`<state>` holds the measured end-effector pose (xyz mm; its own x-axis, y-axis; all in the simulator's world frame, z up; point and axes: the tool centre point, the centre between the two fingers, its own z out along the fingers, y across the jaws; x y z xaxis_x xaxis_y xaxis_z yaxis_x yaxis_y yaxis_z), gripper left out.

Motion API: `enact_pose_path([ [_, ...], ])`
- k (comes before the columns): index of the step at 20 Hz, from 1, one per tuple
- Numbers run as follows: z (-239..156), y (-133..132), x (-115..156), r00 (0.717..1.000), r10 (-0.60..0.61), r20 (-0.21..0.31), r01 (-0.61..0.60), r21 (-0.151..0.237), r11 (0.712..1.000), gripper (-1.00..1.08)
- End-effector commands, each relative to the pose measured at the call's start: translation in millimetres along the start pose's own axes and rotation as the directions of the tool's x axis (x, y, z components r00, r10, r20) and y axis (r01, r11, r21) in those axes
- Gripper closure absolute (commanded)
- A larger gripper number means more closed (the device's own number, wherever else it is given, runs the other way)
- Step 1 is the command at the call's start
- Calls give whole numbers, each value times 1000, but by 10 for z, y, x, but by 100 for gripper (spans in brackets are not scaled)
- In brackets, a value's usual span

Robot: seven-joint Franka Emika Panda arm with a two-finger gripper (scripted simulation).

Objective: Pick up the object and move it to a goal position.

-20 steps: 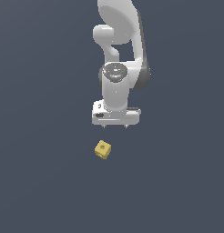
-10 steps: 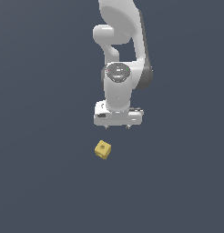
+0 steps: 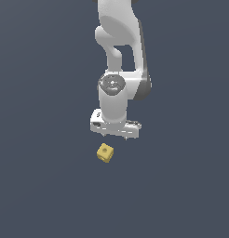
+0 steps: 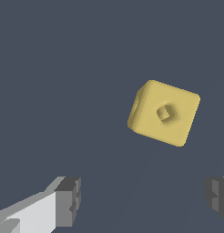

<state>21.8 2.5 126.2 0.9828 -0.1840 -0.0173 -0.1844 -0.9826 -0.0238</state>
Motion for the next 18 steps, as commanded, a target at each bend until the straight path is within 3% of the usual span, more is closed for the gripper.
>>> enact_pose_path([
  [1,71,82,111,998,68,-3,-68,-3,998,-92],
  [9,269,311,394,969,247,-17,-248,-13,969,-92],
  [18,349,403,496,949,314,-24,-314,-17,949,-92],
])
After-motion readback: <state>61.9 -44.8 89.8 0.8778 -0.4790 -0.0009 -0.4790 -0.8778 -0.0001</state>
